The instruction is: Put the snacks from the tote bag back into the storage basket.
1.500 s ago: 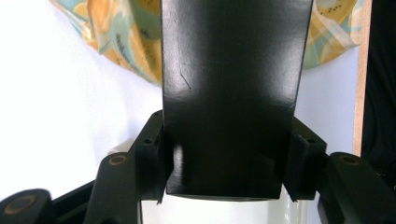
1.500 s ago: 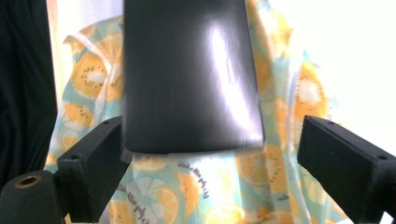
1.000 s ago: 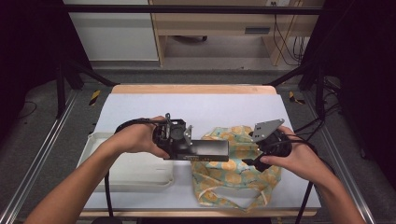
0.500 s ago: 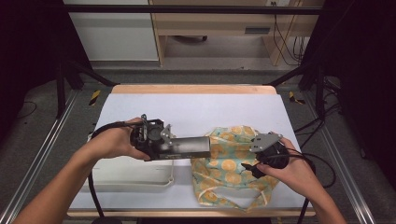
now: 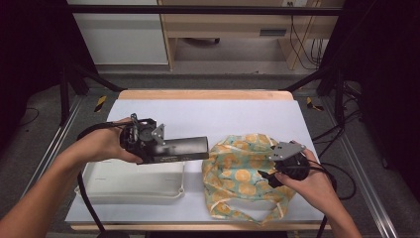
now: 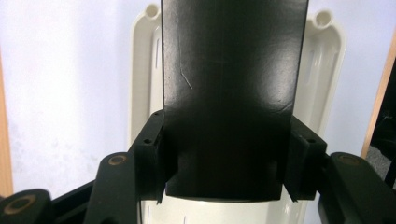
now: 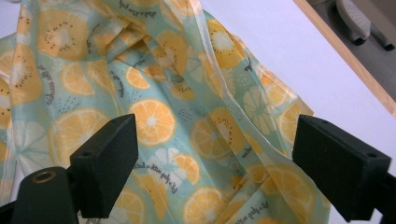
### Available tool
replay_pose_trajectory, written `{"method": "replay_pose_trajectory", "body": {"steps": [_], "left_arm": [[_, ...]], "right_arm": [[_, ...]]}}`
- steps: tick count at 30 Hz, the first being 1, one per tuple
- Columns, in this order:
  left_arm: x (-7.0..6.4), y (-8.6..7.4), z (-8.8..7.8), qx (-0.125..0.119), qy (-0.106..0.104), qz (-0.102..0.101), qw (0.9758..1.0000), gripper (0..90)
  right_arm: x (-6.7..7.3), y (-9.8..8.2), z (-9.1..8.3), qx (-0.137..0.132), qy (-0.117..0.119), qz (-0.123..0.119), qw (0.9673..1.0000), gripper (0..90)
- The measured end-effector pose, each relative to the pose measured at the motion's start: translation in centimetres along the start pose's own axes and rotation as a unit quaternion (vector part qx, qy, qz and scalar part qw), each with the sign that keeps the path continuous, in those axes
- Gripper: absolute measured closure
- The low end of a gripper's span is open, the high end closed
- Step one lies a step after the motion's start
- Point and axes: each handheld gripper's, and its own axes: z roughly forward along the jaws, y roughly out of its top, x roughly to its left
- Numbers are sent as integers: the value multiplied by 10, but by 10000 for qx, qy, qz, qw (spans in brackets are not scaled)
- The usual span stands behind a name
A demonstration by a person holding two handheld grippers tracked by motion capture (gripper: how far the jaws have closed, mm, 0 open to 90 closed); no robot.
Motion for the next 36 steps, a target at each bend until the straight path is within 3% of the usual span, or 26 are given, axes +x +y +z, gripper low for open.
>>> {"method": "replay_pose_trajectory", "body": {"steps": [5,11,20,22,23,36], "left_arm": [[4,-9,-7,11,54,-10,10000,434],[9,-18,-4,48,13,12,10000,434],[5,-29,0,150,12,119,9998,434],[3,-33,0,159,-20,27,9999,434],[4,-34,0,153,23,115,9998,434],[4,-52,9,191,-52,19,9998,433]], "right_arm": [[5,-5,3,5,-35,-4,10000,146],[6,-8,6,-55,-117,83,9999,146],[6,-12,-4,-104,-303,229,9992,146],[6,-14,-3,-94,-295,246,9992,146],[6,-14,-3,-65,-295,247,9992,146],[4,-16,1,-43,-318,339,9989,146]]}}
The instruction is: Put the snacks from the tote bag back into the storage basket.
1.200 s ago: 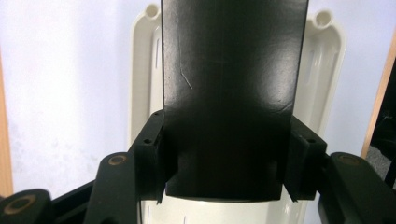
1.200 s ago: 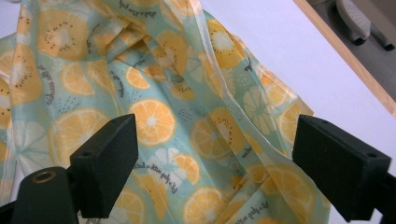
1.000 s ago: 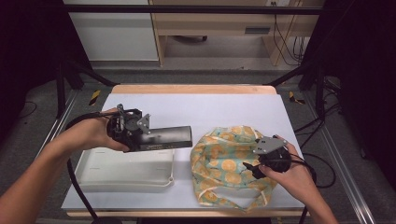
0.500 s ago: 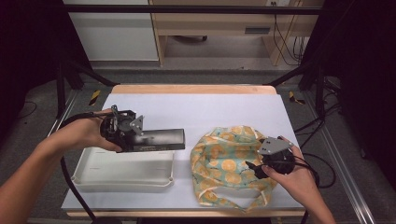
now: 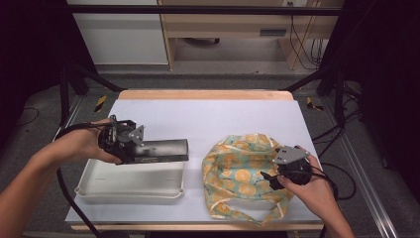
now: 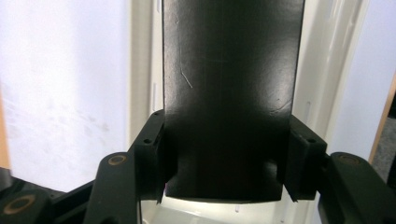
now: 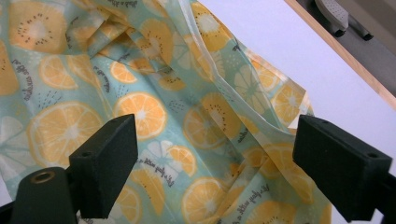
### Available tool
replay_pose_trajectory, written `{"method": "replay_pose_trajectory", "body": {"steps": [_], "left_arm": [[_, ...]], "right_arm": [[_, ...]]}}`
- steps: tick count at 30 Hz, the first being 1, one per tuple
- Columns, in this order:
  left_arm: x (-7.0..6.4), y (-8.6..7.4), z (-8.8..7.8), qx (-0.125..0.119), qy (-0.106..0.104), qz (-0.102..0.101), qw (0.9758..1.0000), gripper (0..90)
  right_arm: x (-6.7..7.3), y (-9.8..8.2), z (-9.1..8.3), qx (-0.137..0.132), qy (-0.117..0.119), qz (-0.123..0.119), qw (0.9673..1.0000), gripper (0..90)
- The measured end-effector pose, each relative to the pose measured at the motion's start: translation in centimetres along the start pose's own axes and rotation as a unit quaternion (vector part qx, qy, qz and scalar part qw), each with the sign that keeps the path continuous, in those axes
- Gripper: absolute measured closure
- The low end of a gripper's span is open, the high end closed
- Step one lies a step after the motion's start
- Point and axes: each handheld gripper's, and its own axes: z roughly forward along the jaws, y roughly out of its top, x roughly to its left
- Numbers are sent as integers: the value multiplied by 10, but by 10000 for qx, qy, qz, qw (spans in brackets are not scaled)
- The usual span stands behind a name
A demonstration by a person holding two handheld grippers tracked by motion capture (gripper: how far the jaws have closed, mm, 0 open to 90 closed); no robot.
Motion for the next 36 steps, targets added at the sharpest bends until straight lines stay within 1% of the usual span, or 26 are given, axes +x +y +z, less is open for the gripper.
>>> {"method": "replay_pose_trajectory", "body": {"steps": [1,2,5,7,8,11,12,16,18,21,22,23,25,28,29,31,34,35,36], "left_arm": [[0,-2,2,-6,-2,-28,10000,433],[1,-3,3,-12,-6,2,10000,433],[2,-6,6,-12,-27,-15,10000,433],[4,-9,9,-17,-31,-35,10000,433],[5,-11,12,-24,-70,-81,9999,433],[8,-14,17,-7,-76,-56,10000,433],[7,-15,19,1,-88,-97,9999,433],[8,-19,23,-11,-116,-41,9999,433],[8,-21,25,-52,-132,-74,9999,433],[9,-25,27,-73,-134,-38,9999,433],[9,-26,28,-82,-155,-67,9998,433],[9,-27,29,-90,-146,-15,9999,433],[9,-28,32,-90,-177,-15,9998,433],[10,-28,34,-91,-173,77,9998,433],[10,-28,35,-114,-202,39,9997,433],[11,-27,37,-129,-202,134,9996,433],[10,-26,39,-131,-253,136,9995,433],[11,-25,39,-119,-238,211,9994,433],[10,-26,40,-129,-254,172,9994,433]], "right_arm": [[0,0,-1,2,-26,11,10000,146],[-1,-1,-2,-11,-36,22,10000,146],[-2,-2,-4,-5,-67,41,10000,146],[-4,-5,-5,15,-103,110,9999,146],[-4,-6,-5,30,-114,141,9998,146],[-4,-9,-4,46,-110,214,9997,141],[-4,-11,-4,66,-103,225,9997,141],[-3,-14,-4,90,-112,271,9995,140],[-3,-15,-4,87,-116,282,9995,140],[-3,-17,-4,105,-118,294,9994,140],[-3,-18,-3,119,-124,303,9994,140],[-3,-18,-3,129,-128,319,9993,140],[-3,-19,-3,127,-140,318,9993,140],[-3,-19,-4,124,-164,339,9992,140],[-2,-19,-5,128,-173,348,9992,140],[-2,-19,-6,136,-191,347,9991,140],[-2,-19,-7,153,-209,354,9990,140],[-2,-19,-7,158,-216,359,9990,140],[-2,-19,-7,158,-220,366,9990,140]]}}
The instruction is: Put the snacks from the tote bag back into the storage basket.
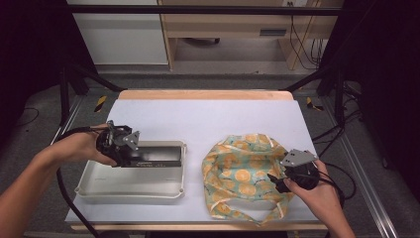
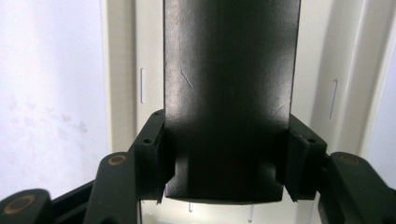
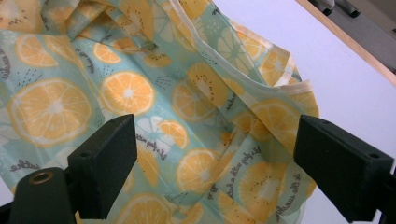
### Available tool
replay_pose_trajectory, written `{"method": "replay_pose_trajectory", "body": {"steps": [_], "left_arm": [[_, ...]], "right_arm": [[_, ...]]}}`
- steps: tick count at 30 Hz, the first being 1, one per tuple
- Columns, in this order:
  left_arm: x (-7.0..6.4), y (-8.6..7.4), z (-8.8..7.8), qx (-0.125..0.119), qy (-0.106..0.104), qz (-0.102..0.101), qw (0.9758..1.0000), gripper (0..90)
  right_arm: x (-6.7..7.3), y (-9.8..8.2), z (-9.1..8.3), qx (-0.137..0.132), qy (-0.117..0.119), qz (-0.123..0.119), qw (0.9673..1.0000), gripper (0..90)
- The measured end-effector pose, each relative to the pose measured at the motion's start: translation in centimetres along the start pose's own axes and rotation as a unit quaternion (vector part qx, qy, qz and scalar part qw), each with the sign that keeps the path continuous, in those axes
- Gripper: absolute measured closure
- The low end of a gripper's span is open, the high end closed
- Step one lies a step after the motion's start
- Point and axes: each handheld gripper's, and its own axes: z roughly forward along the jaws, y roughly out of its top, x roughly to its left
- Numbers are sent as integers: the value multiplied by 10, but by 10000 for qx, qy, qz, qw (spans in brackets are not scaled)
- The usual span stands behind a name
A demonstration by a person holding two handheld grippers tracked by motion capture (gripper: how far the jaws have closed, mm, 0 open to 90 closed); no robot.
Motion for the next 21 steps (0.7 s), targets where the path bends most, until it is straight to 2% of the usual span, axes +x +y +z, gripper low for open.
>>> {"method": "replay_pose_trajectory", "body": {"steps": [4,5,7,10,12,14,16,21], "left_arm": [[-1,-2,2,-2,-22,47,10000,433],[-3,-3,3,4,-73,-21,10000,433],[-4,-3,5,16,-103,-17,9999,433],[-4,-2,8,27,-127,86,9999,433],[-6,-2,10,5,-181,33,9998,433],[-5,-1,10,4,-170,116,9998,433],[-6,-1,11,-3,-217,51,9998,433],[-7,-2,15,21,-250,60,9997,433]], "right_arm": [[1,1,1,6,12,-13,10000,140],[1,2,2,5,12,-32,10000,140],[2,2,3,-3,28,-35,10000,140],[3,2,5,3,39,-41,10000,140],[4,2,6,-22,66,-53,10000,140],[4,2,6,-10,61,-49,10000,140],[4,2,6,-7,62,-48,10000,140],[4,1,6,4,56,-51,10000,140]]}}
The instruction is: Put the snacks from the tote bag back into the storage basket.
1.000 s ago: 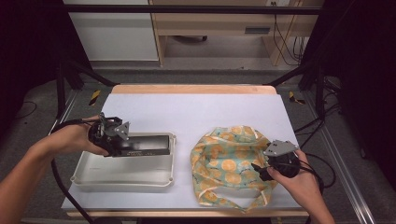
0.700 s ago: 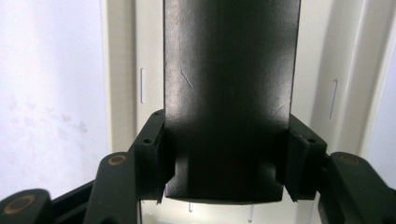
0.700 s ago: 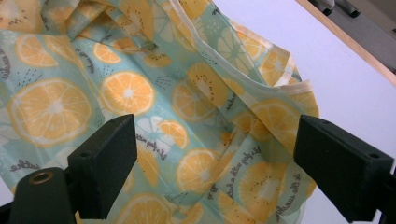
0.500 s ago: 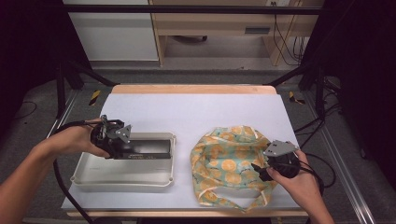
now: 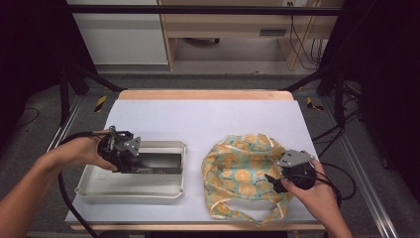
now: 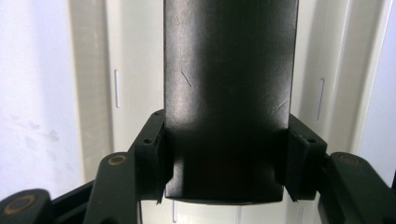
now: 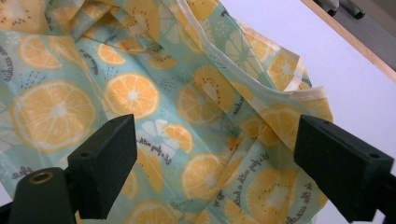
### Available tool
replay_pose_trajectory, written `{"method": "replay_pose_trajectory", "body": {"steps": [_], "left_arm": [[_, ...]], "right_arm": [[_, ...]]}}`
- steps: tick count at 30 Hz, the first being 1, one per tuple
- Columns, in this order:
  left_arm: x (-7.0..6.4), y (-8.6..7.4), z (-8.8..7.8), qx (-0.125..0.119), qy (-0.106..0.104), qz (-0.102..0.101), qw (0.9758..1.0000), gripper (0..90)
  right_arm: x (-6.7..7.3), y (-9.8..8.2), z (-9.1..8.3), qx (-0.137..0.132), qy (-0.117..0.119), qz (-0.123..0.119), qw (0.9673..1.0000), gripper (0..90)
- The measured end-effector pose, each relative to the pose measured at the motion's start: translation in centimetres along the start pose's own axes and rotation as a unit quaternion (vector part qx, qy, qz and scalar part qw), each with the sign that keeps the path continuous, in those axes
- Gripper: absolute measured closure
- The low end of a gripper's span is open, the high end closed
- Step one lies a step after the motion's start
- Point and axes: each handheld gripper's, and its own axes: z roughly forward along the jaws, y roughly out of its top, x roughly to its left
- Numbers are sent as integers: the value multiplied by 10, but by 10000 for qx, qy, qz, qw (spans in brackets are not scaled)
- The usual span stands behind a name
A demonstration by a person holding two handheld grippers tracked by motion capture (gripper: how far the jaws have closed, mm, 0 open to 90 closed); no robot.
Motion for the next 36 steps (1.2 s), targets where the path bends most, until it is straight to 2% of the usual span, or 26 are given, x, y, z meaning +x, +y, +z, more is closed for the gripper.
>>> {"method": "replay_pose_trajectory", "body": {"steps": [7,14,20,21,22,36], "left_arm": [[0,1,6,-30,-38,53,10000,433],[-1,-3,10,-129,-93,-58,9999,433],[0,-4,15,-182,-106,-28,9998,433],[-1,-5,16,-195,-133,-92,9997,433],[0,-4,16,-198,-111,-33,9997,433],[0,-6,25,-211,-147,-60,9996,433]], "right_arm": [[1,-2,1,11,12,18,10000,140],[1,-2,1,7,24,1,10000,140],[1,-2,1,7,42,-13,10000,140],[1,-2,1,20,42,-14,10000,140],[1,-2,1,14,39,-12,10000,140],[1,-3,1,42,54,-3,10000,140]]}}
